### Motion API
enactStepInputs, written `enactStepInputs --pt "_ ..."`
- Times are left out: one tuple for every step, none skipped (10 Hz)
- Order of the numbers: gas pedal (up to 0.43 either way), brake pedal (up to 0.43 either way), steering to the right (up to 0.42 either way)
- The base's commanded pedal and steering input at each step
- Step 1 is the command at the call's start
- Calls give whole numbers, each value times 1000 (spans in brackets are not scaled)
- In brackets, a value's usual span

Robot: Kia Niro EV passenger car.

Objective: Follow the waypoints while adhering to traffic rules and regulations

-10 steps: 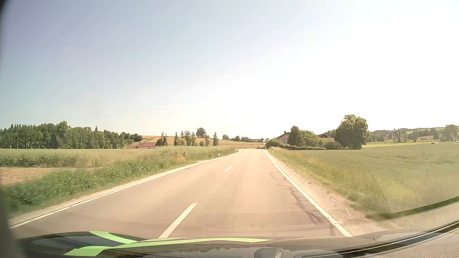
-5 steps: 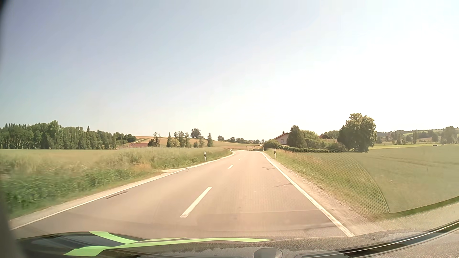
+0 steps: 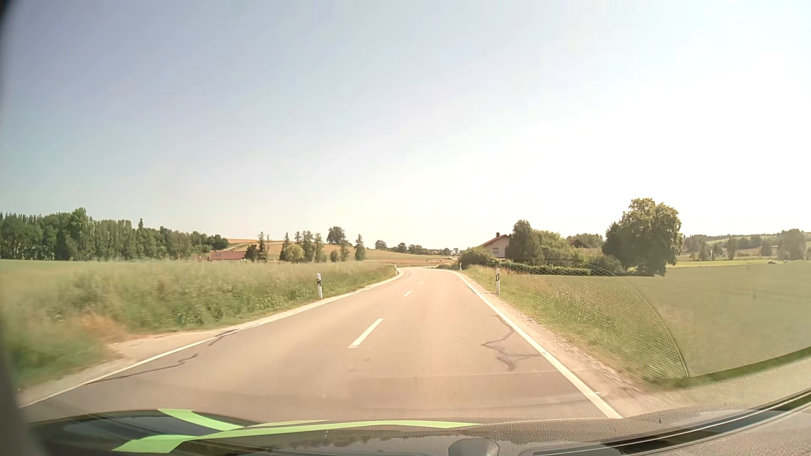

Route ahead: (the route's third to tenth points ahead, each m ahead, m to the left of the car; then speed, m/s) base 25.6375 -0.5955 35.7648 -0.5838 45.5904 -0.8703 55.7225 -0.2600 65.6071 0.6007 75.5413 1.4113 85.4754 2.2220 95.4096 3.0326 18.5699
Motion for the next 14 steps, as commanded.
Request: enactStepInputs --pt "157 0 6" --pt "157 0 6" --pt "157 0 5" --pt "157 0 5" --pt "157 0 4" --pt "157 0 3" --pt "157 0 2" --pt "157 0 0" --pt "157 0 -1" --pt "157 0 -1" --pt "157 0 -2" --pt "157 0 -2" --pt "157 0 -2" --pt "157 0 -3"
